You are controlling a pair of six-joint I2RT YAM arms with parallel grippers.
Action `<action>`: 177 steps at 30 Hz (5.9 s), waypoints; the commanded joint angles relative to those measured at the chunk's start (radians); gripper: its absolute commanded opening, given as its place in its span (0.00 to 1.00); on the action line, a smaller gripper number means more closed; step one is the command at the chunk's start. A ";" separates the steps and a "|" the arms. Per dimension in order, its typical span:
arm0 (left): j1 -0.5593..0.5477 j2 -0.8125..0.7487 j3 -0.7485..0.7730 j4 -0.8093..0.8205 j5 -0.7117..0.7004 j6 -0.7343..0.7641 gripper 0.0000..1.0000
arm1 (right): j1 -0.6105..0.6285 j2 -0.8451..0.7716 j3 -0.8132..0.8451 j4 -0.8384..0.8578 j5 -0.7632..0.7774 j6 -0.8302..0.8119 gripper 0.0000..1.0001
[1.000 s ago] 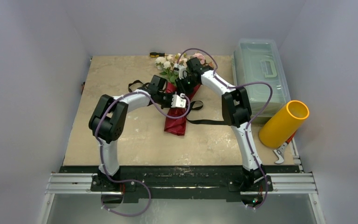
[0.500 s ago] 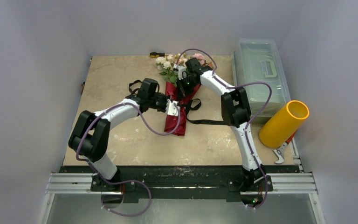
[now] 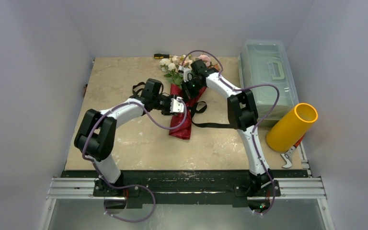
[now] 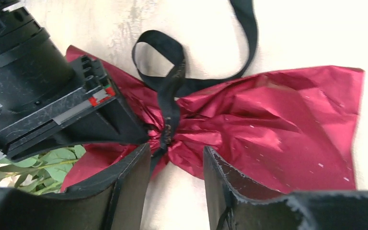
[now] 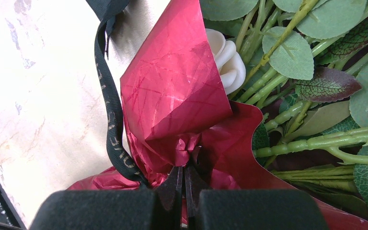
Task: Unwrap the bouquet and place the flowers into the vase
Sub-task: Untie the ribbon from the wrapping paper.
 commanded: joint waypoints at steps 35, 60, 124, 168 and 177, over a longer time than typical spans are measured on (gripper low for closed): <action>0.081 0.138 0.116 -0.631 -0.013 0.617 0.00 | 0.001 0.083 -0.060 -0.016 0.180 -0.029 0.00; 0.139 0.090 0.348 -0.543 0.145 0.348 0.26 | 0.004 0.047 -0.054 -0.016 0.169 -0.007 0.00; 0.415 -0.149 0.127 -0.272 -0.207 -0.311 0.00 | 0.000 0.071 -0.114 0.006 0.218 -0.100 0.00; -0.012 0.289 0.406 -0.329 -0.145 0.158 0.16 | -0.001 0.061 -0.053 -0.039 0.071 -0.045 0.00; -0.018 0.289 0.401 -0.357 -0.115 0.175 0.23 | -0.002 0.069 -0.051 -0.036 0.071 -0.043 0.00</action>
